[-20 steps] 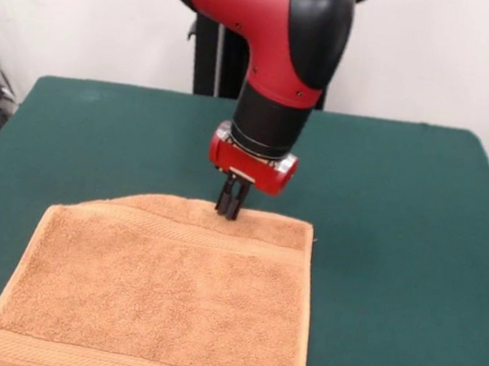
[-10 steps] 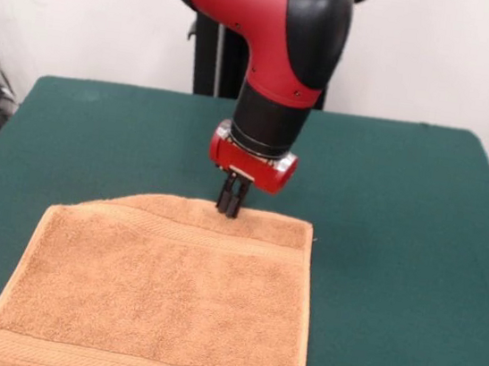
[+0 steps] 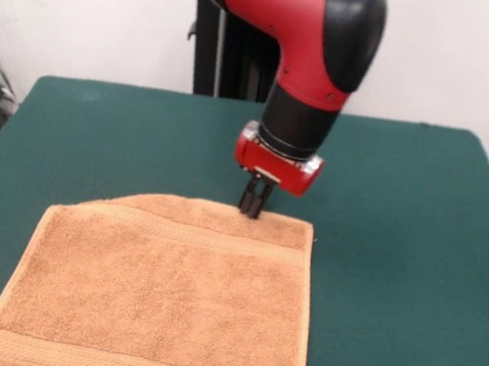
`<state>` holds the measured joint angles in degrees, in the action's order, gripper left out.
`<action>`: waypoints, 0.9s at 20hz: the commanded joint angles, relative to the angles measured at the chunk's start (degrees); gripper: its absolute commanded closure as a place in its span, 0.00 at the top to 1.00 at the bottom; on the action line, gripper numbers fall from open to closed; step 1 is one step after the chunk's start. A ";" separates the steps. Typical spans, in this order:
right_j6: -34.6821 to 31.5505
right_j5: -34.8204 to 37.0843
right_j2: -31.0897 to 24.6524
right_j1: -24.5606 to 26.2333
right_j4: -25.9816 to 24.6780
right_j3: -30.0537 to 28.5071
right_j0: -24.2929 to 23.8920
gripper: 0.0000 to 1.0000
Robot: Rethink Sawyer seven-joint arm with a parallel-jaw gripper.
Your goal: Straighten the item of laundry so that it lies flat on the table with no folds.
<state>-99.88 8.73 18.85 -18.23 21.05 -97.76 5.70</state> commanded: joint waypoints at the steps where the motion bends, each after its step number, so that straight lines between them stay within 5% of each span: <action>1: -17.46 0.22 -1.90 3.79 5.33 -0.54 3.44 0.00; 14: -17.13 -11.58 -3.01 10.36 7.49 1.51 4.09 0.00; 15: -17.09 -13.10 -3.29 10.53 7.16 1.48 3.70 1.00; 18: -17.19 -15.81 -5.04 10.18 5.69 0.81 1.95 1.00</action>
<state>-99.88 4.73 21.03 -16.04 24.19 -97.98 8.95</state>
